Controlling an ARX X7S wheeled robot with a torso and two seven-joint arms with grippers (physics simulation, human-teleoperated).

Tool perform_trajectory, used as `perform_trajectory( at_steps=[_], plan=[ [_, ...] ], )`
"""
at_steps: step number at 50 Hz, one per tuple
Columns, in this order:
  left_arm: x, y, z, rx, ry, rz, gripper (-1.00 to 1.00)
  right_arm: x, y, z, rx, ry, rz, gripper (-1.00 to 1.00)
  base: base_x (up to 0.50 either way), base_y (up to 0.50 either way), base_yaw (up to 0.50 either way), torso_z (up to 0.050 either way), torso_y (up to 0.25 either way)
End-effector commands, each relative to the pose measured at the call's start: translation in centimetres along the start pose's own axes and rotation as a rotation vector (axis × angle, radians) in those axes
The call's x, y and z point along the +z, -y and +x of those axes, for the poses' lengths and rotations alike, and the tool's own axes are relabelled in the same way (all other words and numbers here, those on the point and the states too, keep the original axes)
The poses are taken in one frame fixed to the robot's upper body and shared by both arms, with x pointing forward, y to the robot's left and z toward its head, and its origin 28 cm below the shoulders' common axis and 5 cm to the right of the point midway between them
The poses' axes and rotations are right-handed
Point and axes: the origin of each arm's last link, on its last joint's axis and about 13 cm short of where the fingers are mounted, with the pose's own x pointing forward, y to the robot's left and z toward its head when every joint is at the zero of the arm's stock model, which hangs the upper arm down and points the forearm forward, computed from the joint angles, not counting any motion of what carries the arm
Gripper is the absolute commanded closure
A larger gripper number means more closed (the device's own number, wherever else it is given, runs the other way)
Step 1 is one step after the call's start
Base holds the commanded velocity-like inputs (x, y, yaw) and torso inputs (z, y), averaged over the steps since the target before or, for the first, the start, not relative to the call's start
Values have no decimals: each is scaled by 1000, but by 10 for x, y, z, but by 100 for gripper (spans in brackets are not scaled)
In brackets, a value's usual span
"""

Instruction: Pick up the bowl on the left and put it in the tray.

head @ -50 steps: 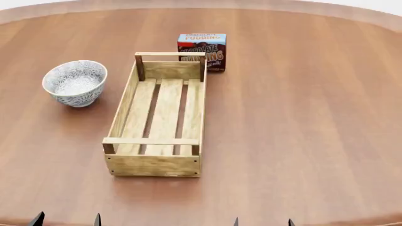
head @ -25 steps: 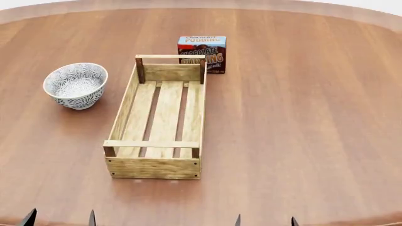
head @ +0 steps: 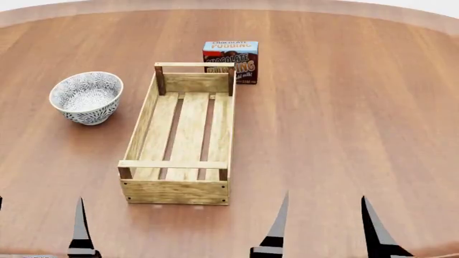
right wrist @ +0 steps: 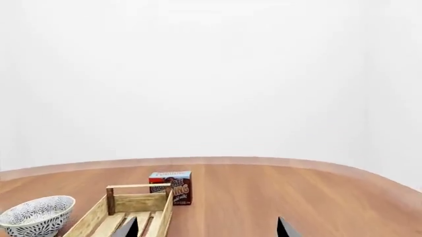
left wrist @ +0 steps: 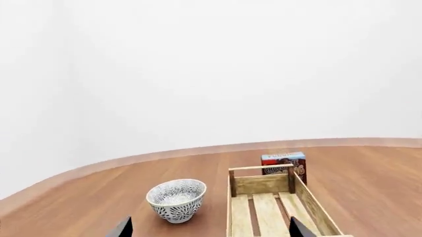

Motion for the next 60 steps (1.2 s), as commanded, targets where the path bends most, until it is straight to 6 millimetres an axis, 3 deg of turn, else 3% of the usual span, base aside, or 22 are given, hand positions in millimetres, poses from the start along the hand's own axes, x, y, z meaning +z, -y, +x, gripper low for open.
perform_trajectory(
  at_steps=[1,10,19,23,28,31,60],
  plan=[
    [42,-7,-7,5,110,-30,-100,49,1,-7,-3,146,-10,-100,0,0,0,0,0],
    [63,-9,-12,9,171,-32,-100,80,-2,-14,13,225,-4,-100,0,0,0,0,0],
    [79,-11,-18,12,221,-31,-100,91,-3,-16,17,270,0,-100,0,0,0,0,0],
    [77,-12,-20,20,243,-35,-100,96,-3,-18,12,294,-1,-100,0,0,0,0,0],
    [77,-13,-20,20,247,-37,-100,98,-5,-19,19,290,0,-100,10,0,0,0,0],
    [85,-12,-19,11,240,-43,-100,97,-6,-19,29,281,7,-100,500,0,0,0,0],
    [87,-13,-19,12,238,-54,-100,96,-6,-18,32,278,9,-100,500,0,0,0,0]
  ],
)
